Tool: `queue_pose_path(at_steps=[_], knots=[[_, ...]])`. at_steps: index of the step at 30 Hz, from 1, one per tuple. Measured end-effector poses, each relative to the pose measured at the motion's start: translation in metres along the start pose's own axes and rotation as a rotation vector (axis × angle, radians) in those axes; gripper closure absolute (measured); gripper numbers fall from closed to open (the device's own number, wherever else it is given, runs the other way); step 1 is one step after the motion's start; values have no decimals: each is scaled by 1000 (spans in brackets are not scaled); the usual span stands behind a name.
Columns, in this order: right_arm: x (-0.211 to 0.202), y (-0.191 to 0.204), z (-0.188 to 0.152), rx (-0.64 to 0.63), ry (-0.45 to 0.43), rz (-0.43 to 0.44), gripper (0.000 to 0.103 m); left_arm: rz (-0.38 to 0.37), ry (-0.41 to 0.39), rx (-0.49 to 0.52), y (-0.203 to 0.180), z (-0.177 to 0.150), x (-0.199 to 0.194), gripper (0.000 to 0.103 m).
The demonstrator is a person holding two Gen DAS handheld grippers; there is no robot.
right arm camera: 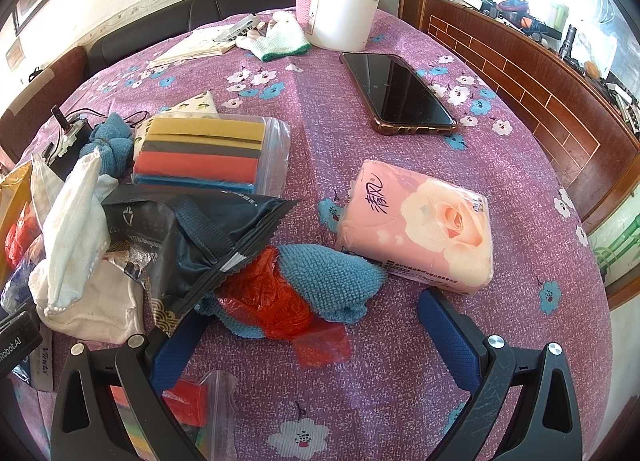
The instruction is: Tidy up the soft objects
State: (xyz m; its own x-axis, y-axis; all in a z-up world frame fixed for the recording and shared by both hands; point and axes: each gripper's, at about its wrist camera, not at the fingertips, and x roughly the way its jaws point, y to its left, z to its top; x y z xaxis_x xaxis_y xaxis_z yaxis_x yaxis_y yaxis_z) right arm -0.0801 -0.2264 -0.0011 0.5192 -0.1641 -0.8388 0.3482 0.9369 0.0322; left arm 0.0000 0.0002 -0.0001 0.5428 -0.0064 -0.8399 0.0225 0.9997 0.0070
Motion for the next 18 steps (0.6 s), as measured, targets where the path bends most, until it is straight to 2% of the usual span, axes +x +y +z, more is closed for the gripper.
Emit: queue_pose_path(at_steps=[7, 14, 18], knots=[[0, 0, 0, -2, -1, 8, 0, 20, -1, -29, -3, 0, 1, 0], [0, 1, 0, -8, 2, 2, 1, -31, 46, 57, -2, 2, 1, 0], [1, 2, 1, -18, 12, 0, 1, -53, 48, 81, 0, 1, -1, 0]])
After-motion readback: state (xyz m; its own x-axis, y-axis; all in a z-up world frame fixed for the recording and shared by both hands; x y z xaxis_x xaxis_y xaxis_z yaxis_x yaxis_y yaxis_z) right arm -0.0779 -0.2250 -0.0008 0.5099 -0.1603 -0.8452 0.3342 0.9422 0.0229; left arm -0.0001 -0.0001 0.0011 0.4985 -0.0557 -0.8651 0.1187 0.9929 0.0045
